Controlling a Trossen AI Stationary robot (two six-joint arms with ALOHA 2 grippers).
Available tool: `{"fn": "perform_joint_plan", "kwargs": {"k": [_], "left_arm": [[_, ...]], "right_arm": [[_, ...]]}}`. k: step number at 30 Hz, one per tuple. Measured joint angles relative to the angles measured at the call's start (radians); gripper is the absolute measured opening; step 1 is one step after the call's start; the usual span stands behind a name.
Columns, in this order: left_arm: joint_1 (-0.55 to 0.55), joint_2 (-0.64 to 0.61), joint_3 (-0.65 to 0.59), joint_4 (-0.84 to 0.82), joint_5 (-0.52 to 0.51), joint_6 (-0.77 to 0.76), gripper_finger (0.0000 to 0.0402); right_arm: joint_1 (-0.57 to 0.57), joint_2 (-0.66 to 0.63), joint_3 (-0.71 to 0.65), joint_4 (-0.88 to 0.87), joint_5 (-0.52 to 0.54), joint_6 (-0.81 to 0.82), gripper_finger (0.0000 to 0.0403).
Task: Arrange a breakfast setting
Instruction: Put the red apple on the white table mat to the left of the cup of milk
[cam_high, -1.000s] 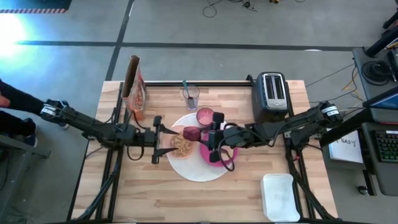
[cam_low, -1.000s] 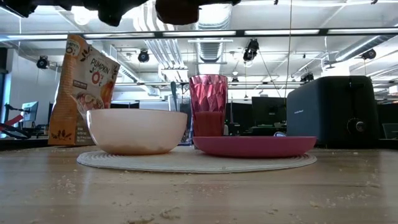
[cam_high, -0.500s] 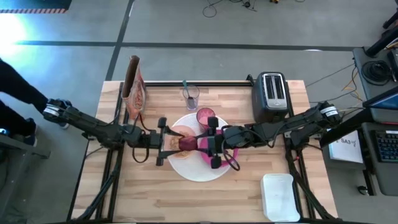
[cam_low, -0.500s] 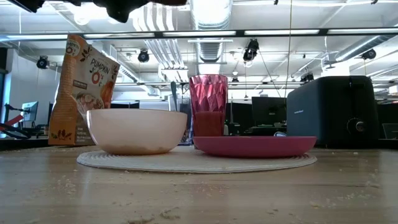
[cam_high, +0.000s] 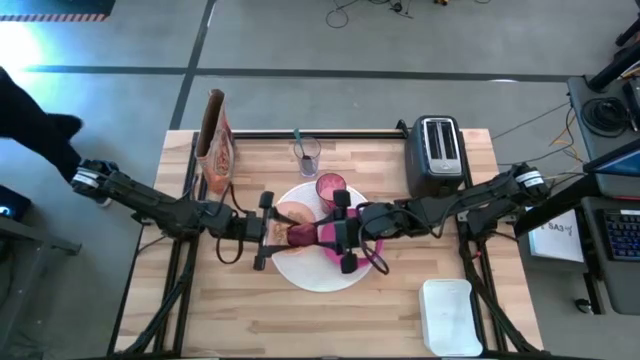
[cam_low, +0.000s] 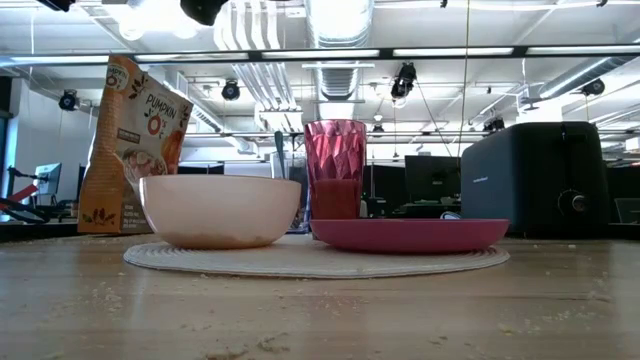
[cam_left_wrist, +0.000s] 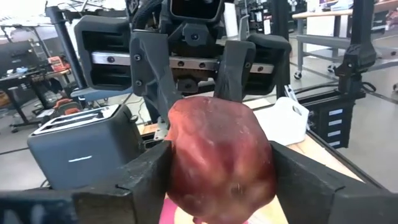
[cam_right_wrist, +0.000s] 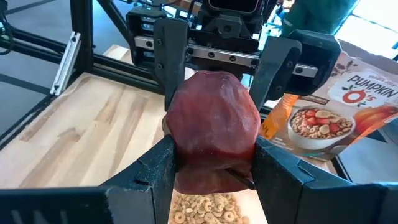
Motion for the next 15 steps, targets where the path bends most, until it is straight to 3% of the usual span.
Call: {"fn": "perform_joint_plan", "kwargs": {"k": [4, 9, 15], "left_arm": [[0.005, 0.005, 0.006, -0.009, 0.011, -0.021, 0.0193], [0.005, 0.003, 0.003, -0.015, 0.014, -0.044, 0.0193], [0.007, 0.001, 0.004, -0.042, 0.003, -0.047, 0.0193]], "right_arm": [[0.000, -0.001, -0.001, -0.006, -0.007, 0.011, 0.0167], [0.000, -0.001, -0.001, -0.012, -0.010, 0.038, 0.0178], [-0.002, -0.011, -0.001, -0.059, -0.011, 0.099, 0.0230]]}}
